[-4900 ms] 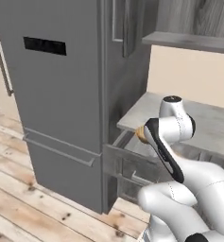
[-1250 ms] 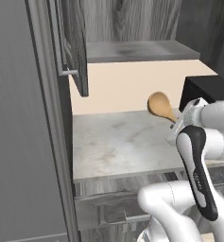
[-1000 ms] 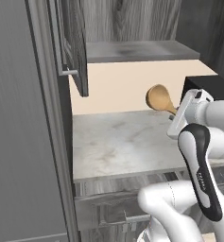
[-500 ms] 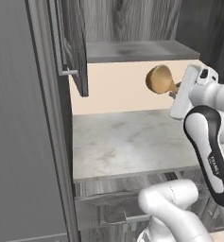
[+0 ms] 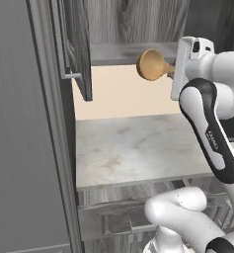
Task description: Organize the utensils by type. Pick up the wooden spoons from the counter and place them in the open cabinet. Then pick up the metallic utensils from the counter and place them in the open drawer.
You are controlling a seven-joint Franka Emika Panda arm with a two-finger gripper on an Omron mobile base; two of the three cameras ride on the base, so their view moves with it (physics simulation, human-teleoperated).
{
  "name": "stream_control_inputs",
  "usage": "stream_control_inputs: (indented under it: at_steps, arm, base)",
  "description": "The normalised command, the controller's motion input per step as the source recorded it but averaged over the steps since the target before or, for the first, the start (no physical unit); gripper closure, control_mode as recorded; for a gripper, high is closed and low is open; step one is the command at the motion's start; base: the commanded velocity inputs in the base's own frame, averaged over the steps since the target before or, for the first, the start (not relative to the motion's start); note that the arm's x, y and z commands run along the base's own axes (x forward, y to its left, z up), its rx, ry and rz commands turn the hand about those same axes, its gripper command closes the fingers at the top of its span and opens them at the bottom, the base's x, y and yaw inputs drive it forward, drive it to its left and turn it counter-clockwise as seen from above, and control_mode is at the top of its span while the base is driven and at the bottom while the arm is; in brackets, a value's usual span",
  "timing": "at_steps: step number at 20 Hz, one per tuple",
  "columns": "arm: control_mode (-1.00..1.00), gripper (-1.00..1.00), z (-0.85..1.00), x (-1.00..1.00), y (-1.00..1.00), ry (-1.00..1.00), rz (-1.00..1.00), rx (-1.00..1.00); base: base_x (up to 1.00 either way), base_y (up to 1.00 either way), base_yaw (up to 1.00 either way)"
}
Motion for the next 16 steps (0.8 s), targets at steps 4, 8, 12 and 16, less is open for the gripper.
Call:
stream_control_inputs:
  at_steps: [4,8,12,16]
  arm:
    - [-1.0,1.0,0.63,0.25,0.22,-0.01,0.0,-0.14]
    - [-1.0,1.0,0.57,0.3,0.13,0.0,0.01,-0.12]
    - [-1.0,1.0,0.38,0.31,0.15,0.0,0.0,-0.2]
    - [-1.0,1.0,0.32,0.42,0.16,0.0,0.0,-0.21]
  base:
    - [0.0,0.0,0.0]
    - [0.0,0.0,0.0]
    - [0.0,0.0,0.0]
    - [0.0,0.0,0.0]
